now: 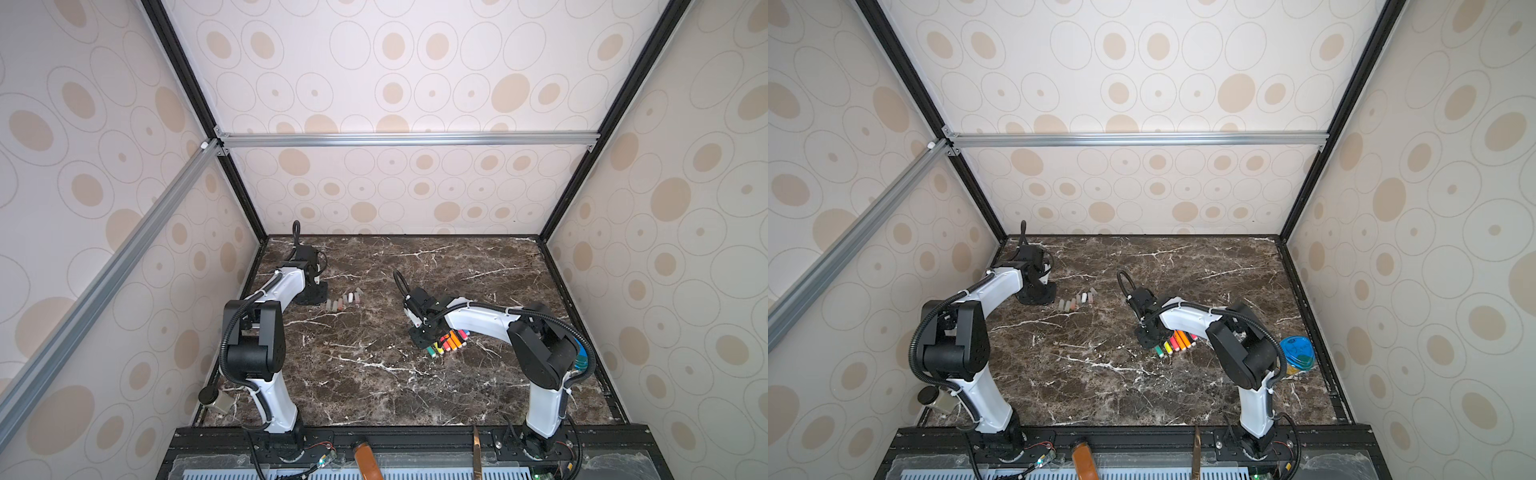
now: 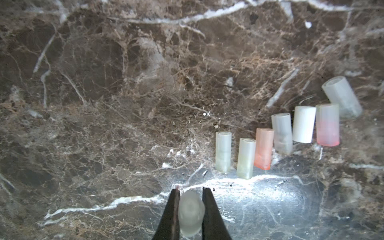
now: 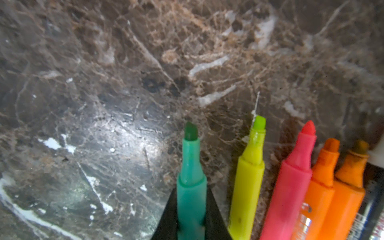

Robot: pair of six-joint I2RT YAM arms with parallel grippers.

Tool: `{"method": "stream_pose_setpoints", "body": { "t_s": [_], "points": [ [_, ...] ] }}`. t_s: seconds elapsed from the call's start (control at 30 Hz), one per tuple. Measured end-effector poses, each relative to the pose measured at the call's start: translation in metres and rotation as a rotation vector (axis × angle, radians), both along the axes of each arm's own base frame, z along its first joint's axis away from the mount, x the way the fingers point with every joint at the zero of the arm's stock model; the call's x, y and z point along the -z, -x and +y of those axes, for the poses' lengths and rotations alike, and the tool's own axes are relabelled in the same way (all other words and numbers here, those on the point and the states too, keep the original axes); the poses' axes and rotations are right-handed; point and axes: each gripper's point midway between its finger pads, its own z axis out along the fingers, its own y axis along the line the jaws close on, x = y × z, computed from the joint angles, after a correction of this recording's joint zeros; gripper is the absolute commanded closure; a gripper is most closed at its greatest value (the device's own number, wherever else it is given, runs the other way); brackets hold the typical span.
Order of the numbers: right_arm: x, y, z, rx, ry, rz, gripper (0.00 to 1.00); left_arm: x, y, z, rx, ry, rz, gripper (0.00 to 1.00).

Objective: Remove pen caps from pens
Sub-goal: Place the pen at the center of the table.

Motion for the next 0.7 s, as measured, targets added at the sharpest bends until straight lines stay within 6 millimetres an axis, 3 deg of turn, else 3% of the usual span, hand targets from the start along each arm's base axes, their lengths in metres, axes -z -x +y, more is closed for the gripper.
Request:
{"method": "stream_pose_setpoints", "body": {
  "t_s": [0.2, 0.4, 0.7],
  "points": [
    [0.0, -0.002, -0.003, -0.002, 0.014, -0.008, 0.64, 0.017, 0.002, -0.008, 0.015, 0.043, 0.042, 1.0],
    [-0.007, -0.005, -0.005, 0.004, 0.016, -0.031, 0.63, 0.037, 0.006, -0.012, 0.019, 0.062, 0.095, 0.97],
    [-0.066, -0.013, -0.005, 0.003, -0.059, -0.16, 0.63, 0.044, 0.006, -0.016, 0.027, 0.089, 0.107, 0.87]
  ]
}}
